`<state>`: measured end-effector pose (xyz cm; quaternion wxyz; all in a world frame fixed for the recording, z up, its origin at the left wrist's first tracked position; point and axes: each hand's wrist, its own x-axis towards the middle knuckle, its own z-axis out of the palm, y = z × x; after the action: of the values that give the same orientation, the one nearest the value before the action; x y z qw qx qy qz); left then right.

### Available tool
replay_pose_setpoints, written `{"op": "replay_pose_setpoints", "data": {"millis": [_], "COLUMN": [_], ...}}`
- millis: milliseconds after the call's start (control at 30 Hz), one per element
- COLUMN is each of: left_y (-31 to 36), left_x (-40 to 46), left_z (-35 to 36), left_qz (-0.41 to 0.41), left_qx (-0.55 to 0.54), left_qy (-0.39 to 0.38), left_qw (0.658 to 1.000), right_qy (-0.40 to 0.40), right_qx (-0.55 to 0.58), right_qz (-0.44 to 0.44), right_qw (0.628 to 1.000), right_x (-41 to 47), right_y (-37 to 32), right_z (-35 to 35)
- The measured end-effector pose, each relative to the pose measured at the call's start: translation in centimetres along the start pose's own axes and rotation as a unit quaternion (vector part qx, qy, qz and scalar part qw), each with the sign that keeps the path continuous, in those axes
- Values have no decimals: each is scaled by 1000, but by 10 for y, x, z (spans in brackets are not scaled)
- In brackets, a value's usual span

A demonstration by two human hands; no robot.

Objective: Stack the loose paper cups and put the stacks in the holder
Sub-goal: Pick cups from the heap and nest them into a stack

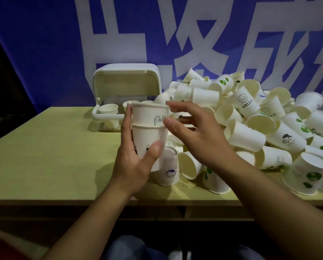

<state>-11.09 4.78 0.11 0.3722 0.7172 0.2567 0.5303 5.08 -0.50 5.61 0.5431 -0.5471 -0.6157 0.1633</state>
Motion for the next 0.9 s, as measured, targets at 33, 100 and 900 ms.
{"op": "replay_pose_setpoints", "data": {"millis": [33,100,900], "left_y": [-2,-7,-42], "left_x": [1,1,-23], "left_z": [-4,-11,-10], "left_qz": [5,-3,-36], "left_qx": [-1,3,-36], "left_qy": [18,32,-53], "left_qw": [1000,999,997], "right_qy": [-22,-64,64], "right_qx": [-24,-70,-102], "right_qz": [0,-2,46], "right_qw": [999,995,992], "right_x": [0,0,8], "right_y": [3,10,11], "right_z": [2,5,-19]}}
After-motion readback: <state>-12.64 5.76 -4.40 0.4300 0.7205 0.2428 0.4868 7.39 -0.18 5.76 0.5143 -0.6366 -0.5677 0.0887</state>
